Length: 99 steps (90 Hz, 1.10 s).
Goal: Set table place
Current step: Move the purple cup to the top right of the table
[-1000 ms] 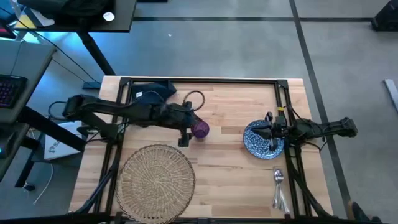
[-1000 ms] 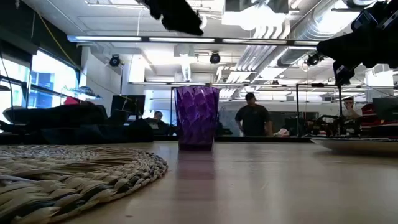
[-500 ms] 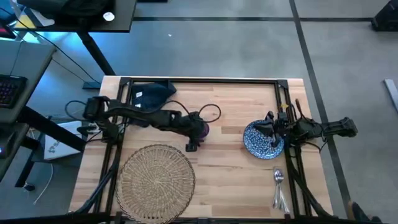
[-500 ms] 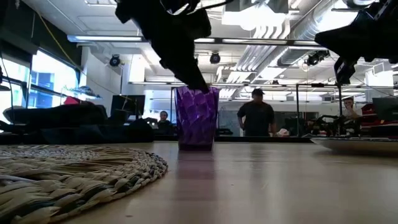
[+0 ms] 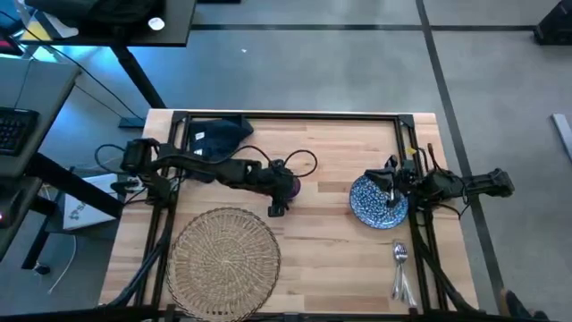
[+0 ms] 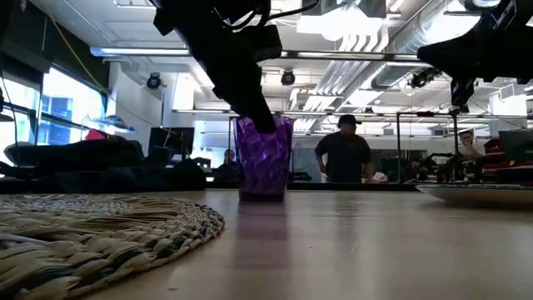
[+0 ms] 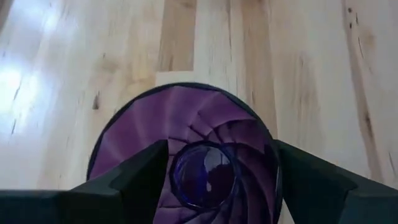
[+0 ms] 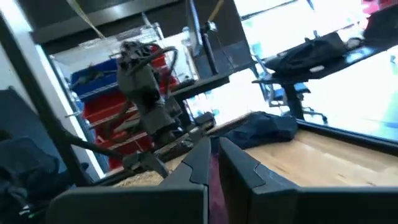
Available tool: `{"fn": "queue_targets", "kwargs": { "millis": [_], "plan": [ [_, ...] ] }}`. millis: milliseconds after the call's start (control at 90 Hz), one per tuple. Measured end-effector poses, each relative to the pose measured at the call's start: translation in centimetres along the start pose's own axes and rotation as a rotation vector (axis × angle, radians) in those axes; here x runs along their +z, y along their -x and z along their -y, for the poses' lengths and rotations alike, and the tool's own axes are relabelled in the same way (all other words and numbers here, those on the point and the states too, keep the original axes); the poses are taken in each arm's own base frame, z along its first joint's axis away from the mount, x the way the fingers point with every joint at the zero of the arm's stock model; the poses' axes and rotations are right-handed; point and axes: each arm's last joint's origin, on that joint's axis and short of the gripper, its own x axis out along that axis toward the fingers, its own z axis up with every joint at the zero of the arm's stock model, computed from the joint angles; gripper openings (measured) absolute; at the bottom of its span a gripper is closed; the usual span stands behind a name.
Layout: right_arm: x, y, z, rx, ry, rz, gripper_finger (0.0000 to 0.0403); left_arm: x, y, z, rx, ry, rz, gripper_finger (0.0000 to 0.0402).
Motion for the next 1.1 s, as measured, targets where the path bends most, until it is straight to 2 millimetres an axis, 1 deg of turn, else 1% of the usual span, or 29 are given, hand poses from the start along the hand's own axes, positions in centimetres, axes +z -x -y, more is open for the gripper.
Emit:
{"fn": "queue_targets", "kwargs": {
  "millis": [100,300,400,489,589,700,833,978,1100],
  "plan": [
    [0.4,-0.3,-0.2,0.015,0.025,0.037,0.0000,0.2,0.3,-0.1,0.000,0.000,-0.003,0.0259],
    [0.4,-1.3,-0.7,0.020,0.100,0.063,0.0000,2.2,2.3,-0.4,0.002,0.006,0.037,0.0259],
    [0.3,-2.2,-1.1,0.014,0.143,0.037,0.0000,2.7,3.2,-0.6,0.003,0.005,0.030,0.0259],
    [0.6,-3.4,-1.7,0.012,0.186,0.002,0.0000,2.6,4.2,-0.7,0.003,0.002,0.004,0.0259],
    [0.8,-5.3,-2.5,0.001,0.236,-0.066,0.0000,2.2,5.5,-0.9,0.001,0.025,-0.042,0.0259],
    [0.7,-7.8,-3.5,-0.011,0.304,-0.143,0.0002,1.6,7.4,-1.0,0.000,0.082,-0.089,0.0259],
    [0.4,-11.3,-4.5,-0.029,0.394,-0.220,0.0026,0.9,8.9,-0.7,-0.001,0.108,-0.140,0.0259],
    [-0.1,-15.0,-5.1,-0.061,0.463,-0.296,0.0071,0.5,9.3,0.1,0.016,0.101,-0.182,0.0259],
    [-0.2,-17.5,-5.6,-0.074,0.549,-0.401,0.0104,0.3,8.9,0.8,0.046,0.067,-0.171,0.0259]
  ]
}}
